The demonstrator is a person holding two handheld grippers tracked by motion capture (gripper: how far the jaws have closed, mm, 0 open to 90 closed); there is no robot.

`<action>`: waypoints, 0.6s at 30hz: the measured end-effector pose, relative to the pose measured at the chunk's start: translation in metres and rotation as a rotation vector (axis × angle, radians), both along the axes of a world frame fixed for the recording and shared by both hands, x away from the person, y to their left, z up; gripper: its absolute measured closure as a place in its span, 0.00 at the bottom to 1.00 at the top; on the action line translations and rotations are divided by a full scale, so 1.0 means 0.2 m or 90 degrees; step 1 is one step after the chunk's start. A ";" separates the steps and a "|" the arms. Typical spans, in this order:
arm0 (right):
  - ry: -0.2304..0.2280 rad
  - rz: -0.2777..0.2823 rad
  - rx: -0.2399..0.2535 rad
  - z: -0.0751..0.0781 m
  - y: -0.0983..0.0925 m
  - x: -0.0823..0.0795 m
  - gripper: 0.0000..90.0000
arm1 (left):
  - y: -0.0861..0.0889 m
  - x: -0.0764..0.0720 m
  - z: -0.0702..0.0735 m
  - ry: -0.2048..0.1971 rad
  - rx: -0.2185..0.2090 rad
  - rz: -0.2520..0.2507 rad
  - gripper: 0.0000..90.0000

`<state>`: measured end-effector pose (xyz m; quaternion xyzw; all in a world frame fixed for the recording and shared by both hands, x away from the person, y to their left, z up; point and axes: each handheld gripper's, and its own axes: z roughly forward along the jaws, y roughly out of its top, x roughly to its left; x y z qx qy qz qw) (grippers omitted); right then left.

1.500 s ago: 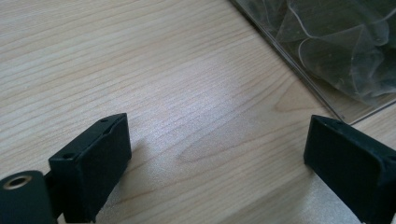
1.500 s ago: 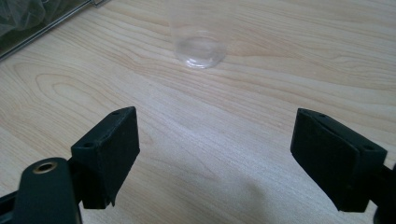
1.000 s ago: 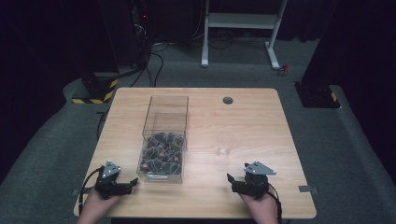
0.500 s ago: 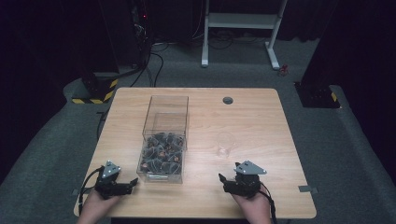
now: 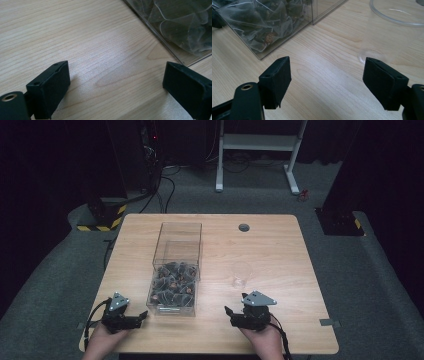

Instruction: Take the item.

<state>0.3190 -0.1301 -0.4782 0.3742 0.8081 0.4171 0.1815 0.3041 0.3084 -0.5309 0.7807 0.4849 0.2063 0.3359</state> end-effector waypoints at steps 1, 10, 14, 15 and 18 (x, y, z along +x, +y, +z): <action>0.004 -0.001 0.003 0.00 0.01 0.00 0.26 | 0.00 0.00 0.00 0.000 0.000 0.000 0.09; -0.018 0.010 0.009 0.05 0.06 0.00 0.26 | 0.00 0.00 0.00 0.000 0.000 0.000 0.09; -0.026 0.013 0.012 0.06 0.08 0.00 0.26 | 0.00 0.00 0.00 0.000 0.000 0.000 0.09; -0.029 0.013 0.013 0.07 0.08 0.00 0.27 | 0.00 0.00 0.00 -0.001 0.000 0.000 0.09; -0.031 0.015 0.016 0.08 0.09 0.00 0.27 | 0.00 0.00 0.00 -0.001 0.000 -0.001 0.09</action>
